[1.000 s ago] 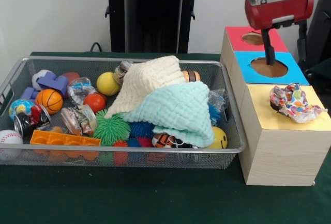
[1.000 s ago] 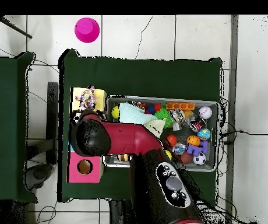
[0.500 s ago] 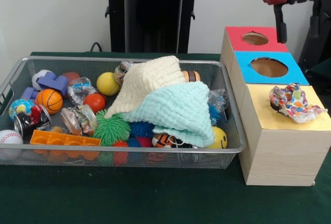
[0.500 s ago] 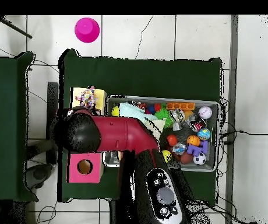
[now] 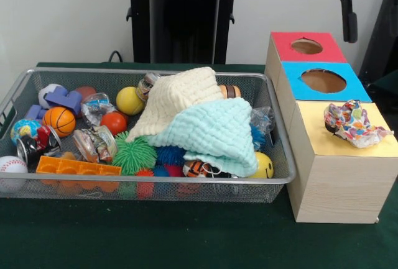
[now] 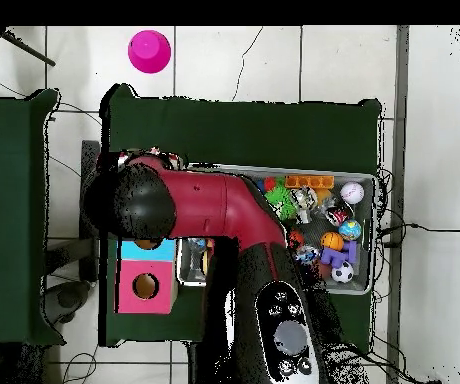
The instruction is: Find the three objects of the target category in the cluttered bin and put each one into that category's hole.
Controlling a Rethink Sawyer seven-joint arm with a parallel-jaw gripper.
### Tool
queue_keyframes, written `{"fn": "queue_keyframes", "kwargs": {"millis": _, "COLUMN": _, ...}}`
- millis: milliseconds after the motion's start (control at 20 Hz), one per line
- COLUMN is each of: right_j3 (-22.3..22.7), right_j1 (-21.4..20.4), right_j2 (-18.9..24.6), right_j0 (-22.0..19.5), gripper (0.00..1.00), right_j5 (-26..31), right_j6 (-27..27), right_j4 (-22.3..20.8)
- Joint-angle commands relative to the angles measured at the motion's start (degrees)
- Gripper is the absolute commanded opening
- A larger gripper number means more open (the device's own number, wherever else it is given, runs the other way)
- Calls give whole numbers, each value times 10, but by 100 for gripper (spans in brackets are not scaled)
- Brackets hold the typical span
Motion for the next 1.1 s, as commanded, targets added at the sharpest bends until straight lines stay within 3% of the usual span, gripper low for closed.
{"fn": "queue_keyframes", "kwargs": {"millis": 50, "right_j3": -89, "right_j1": 39, "right_j2": -29, "right_j0": 4, "gripper": 100, "right_j5": 92, "right_j6": 91, "right_j4": -5}}
{"fn": "queue_keyframes", "kwargs": {"millis": 150, "right_j3": -89, "right_j1": 40, "right_j2": -30, "right_j0": 4, "gripper": 100, "right_j5": 95, "right_j6": 86, "right_j4": -7}}
{"fn": "queue_keyframes", "kwargs": {"millis": 200, "right_j3": -86, "right_j1": 40, "right_j2": -30, "right_j0": 3, "gripper": 0, "right_j5": 89, "right_j6": 87, "right_j4": -2}}
{"fn": "queue_keyframes", "kwargs": {"millis": 900, "right_j3": -38, "right_j1": 55, "right_j2": -49, "right_j0": 17, "gripper": 0, "right_j5": 17, "right_j6": 74, "right_j4": -28}}
{"fn": "queue_keyframes", "kwargs": {"millis": 1100, "right_j3": -17, "right_j1": 63, "right_j2": -49, "right_j0": 15, "gripper": 0, "right_j5": -27, "right_j6": 72, "right_j4": -38}}
